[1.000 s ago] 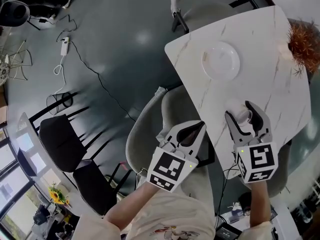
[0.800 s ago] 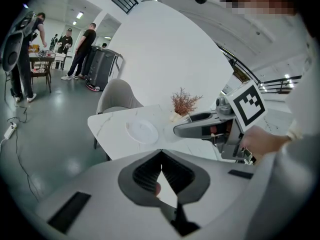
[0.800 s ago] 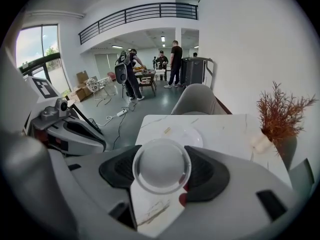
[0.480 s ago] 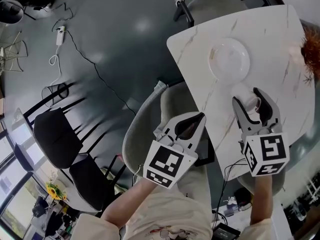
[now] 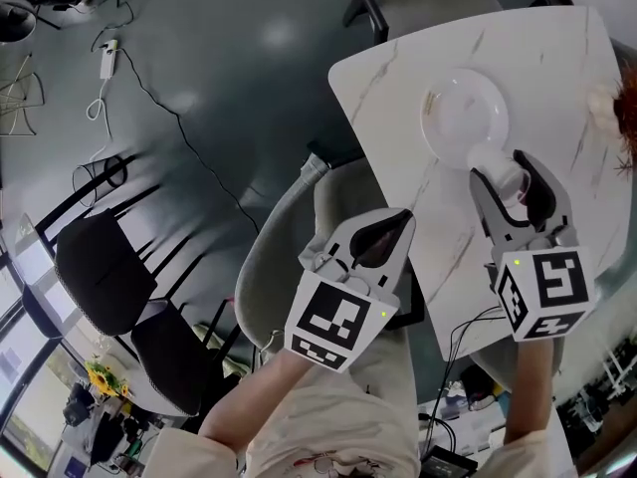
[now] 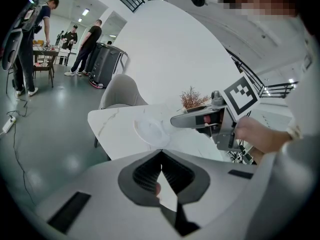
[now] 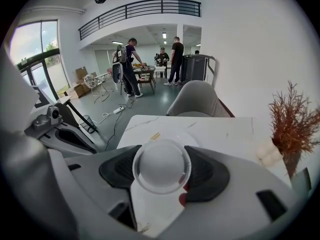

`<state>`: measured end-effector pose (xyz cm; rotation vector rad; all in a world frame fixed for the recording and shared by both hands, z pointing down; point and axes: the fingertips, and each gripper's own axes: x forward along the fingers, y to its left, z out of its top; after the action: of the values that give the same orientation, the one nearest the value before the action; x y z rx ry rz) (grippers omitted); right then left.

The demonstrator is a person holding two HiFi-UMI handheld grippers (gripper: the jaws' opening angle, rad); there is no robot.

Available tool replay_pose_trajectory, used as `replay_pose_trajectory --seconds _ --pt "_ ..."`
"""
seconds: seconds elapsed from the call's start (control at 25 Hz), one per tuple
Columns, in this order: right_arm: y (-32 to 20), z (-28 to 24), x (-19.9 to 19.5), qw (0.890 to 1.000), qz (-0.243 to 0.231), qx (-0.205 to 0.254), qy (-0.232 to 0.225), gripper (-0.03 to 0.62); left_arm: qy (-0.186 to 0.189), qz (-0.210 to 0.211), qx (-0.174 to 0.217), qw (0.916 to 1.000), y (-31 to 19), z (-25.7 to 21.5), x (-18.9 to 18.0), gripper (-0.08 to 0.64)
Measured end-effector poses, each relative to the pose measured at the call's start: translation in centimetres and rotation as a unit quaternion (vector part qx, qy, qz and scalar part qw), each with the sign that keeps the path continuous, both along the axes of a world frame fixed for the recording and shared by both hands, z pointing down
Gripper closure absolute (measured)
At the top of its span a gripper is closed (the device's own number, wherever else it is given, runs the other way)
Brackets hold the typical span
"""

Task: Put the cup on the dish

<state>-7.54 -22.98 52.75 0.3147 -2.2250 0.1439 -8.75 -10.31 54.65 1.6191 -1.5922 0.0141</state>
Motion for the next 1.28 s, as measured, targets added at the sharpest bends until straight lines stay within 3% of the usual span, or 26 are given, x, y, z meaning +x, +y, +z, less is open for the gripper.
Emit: replay_pose_trajectory --seconds 0.44,1.28 --pt "-1.9 2.5 -1.3 1.000 0.006 -0.006 0.020 0.324 -0.004 0.003 0.000 1.0000 -1.6 1.8 -0.6 0.555" --pt "-1.6 6.0 -2.9 0.993 -0.045 -0.005 0.113 0.324 -0.004 0.012 -0.015 0.9998 -3.6 5.4 -0.3 0.555"
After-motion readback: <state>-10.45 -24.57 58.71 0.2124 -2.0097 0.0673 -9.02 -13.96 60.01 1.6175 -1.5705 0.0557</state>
